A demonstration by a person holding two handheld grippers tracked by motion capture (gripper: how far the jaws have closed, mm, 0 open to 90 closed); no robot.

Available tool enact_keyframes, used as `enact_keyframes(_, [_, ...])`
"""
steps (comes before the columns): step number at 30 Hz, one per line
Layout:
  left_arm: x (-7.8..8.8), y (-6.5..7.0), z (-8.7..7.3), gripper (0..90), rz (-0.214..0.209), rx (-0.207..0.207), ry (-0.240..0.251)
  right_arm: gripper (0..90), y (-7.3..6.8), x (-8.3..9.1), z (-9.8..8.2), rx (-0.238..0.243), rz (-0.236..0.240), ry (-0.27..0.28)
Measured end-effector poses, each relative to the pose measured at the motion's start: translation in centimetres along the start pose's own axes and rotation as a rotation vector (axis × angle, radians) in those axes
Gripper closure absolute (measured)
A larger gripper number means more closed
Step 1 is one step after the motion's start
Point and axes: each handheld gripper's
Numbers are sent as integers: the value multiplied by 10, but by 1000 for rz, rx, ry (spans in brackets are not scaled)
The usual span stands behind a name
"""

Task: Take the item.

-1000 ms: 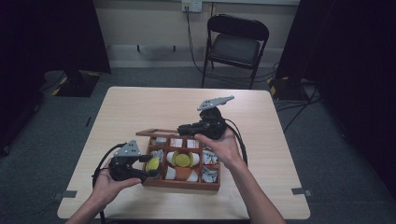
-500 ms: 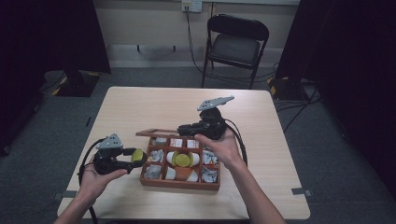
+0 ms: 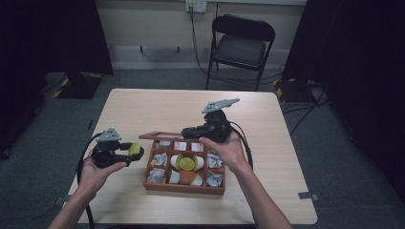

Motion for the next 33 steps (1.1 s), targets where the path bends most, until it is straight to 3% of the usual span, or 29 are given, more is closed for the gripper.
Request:
enact_keyframes(10, [-19, -20, -6, 396, 18, 5, -30, 826, 0, 0, 0, -1, 1, -1])
enact_keyframes(17, [-31, -18, -17, 395, -21, 29, -26, 826, 0, 0, 0, -1, 1, -1])
enact_keyframes(19, [-35, -17, -19, 395, -15, 9, -58, 826, 0, 0, 0, 0, 1, -1])
enact_keyframes(21, [-39, -21, -25, 395, -12, 34, -67, 826, 0, 0, -1, 1, 0, 0])
enact_keyframes(28, [-49, -24, -36, 395, -24, 48, -94, 826, 0, 0, -1, 0, 2, 0])
enact_keyframes(33, [-55, -22, -37, 394, -7, 21, -124, 826, 0, 0, -1, -2, 1, -1])
Point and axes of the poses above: each handheld gripper's, and its own axes: x roughly backward along the jaws, z roughly out of its top, y roughly to its right, and after that the axes turned 13 degrees about -x, right-handed
